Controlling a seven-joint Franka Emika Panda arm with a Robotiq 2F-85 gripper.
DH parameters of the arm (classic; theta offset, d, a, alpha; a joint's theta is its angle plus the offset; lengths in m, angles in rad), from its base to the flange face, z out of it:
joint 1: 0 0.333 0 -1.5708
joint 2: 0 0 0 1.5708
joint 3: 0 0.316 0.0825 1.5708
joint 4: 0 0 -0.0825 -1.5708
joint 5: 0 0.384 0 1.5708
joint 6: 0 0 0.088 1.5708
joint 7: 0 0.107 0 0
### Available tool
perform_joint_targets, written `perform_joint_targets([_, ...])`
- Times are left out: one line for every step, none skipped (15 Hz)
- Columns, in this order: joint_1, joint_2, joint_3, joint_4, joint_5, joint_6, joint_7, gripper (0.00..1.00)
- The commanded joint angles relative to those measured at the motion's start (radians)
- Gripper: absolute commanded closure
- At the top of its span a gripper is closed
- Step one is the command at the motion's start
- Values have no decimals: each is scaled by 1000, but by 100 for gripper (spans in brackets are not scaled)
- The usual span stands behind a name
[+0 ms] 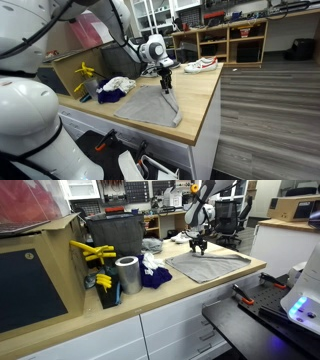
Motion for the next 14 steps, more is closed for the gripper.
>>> perform_joint_targets([-2, 3, 4, 24, 13, -41, 30, 55])
perform_joint_targets([-2, 2, 4, 25, 12, -41, 30, 54])
perform_joint_targets([0, 2, 3, 26, 11, -41, 31, 46])
perform_joint_targets([1, 1, 2, 25, 10, -42, 33, 44])
perform_joint_targets([1, 0, 1, 24, 9, -43, 34, 50])
perform_joint_targets([2, 0, 1, 23, 9, -45, 35, 67])
perform_joint_targets([3, -2, 0, 23, 7, -45, 37, 72])
perform_joint_targets([5, -4, -1, 25, 6, -46, 39, 78])
perform_joint_targets([6, -6, -2, 26, 4, -47, 41, 88])
perform_joint_targets([7, -8, -3, 26, 3, -47, 45, 95])
perform_joint_targets([8, -10, -4, 25, 1, -47, 54, 99])
perform_joint_targets([8, -12, -4, 24, 0, -48, 58, 100])
perform_joint_targets([9, -14, -5, 23, -1, -49, 62, 100])
perform_joint_targets([10, -17, -5, 22, -3, -50, 67, 93])
